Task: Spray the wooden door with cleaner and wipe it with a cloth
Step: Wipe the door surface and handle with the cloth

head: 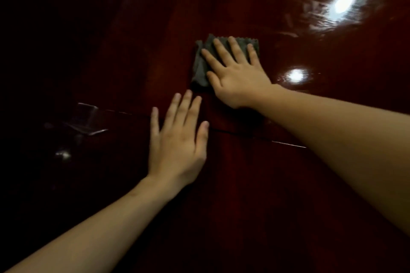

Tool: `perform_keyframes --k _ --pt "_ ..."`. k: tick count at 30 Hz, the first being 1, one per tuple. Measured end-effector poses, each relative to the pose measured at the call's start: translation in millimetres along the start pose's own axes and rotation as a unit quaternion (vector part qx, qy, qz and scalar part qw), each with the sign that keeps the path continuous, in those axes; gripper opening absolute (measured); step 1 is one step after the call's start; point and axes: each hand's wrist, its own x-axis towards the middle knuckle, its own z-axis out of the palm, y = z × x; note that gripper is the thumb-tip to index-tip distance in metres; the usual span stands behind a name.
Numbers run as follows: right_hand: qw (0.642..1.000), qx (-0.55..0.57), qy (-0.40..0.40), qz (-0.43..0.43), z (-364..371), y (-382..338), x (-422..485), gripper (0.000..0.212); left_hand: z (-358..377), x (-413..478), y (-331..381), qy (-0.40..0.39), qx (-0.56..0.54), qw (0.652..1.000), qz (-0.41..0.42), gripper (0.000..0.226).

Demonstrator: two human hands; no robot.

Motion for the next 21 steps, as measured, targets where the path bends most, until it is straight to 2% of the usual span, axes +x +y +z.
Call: perform_keyframes --k 8,11,16,19,21 --pt "0.999 0.010 0.005 0.032 -0.6 -44.4 56.2 0.064 -17.4 -23.4 -67.0 -0.046 -0.027 0.993 0.105 0.064" --pt "1.000 0.007 -0.002 -0.003 7.6 -81.5 60.6 0.063 -22.3 -38.6 -84.5 -0.052 -0.050 0.992 0.104 0.063" --pt "0.993 0.003 -0.013 -0.115 22.6 -155.6 49.7 0.062 -31.8 -63.0 -113.2 -0.079 -0.036 0.992 0.090 0.064" --pt "0.986 0.002 -0.022 -0.164 25.8 -173.2 46.6 0.061 -45.0 -70.9 -127.2 -0.101 -0.023 0.991 0.088 0.062" --pt "0.981 0.008 -0.030 -0.189 22.7 -175.8 48.5 0.061 -57.7 -77.2 -138.9 -0.086 -0.012 0.993 0.077 0.057"
